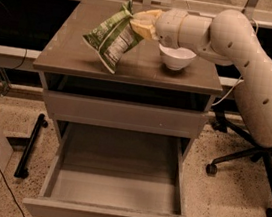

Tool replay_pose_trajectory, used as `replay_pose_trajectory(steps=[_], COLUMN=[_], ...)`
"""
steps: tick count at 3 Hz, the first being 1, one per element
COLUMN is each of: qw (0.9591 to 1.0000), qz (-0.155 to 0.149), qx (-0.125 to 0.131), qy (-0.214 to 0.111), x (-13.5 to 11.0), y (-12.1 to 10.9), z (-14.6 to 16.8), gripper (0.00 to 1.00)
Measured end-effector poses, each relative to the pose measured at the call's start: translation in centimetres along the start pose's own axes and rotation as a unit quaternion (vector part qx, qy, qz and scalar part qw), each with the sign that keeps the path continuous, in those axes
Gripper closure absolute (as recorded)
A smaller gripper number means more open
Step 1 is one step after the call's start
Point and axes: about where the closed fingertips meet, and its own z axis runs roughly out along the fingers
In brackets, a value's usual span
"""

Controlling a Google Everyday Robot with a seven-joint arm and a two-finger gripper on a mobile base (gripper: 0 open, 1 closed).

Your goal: Pick green jalapeno chip bag from middle drawer and place on counter

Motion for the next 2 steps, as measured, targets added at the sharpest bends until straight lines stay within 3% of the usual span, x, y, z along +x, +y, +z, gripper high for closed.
replay_pose_trajectory(steps=[1,2], qw=[0.9991,0.9969], qz=[-0.009,-0.015], qx=[0.021,0.020], qy=[0.036,0.074], x=[0.4,2.0], y=[-2.8,-3.9], z=[3.2,6.0], gripper=[0.73,0.50])
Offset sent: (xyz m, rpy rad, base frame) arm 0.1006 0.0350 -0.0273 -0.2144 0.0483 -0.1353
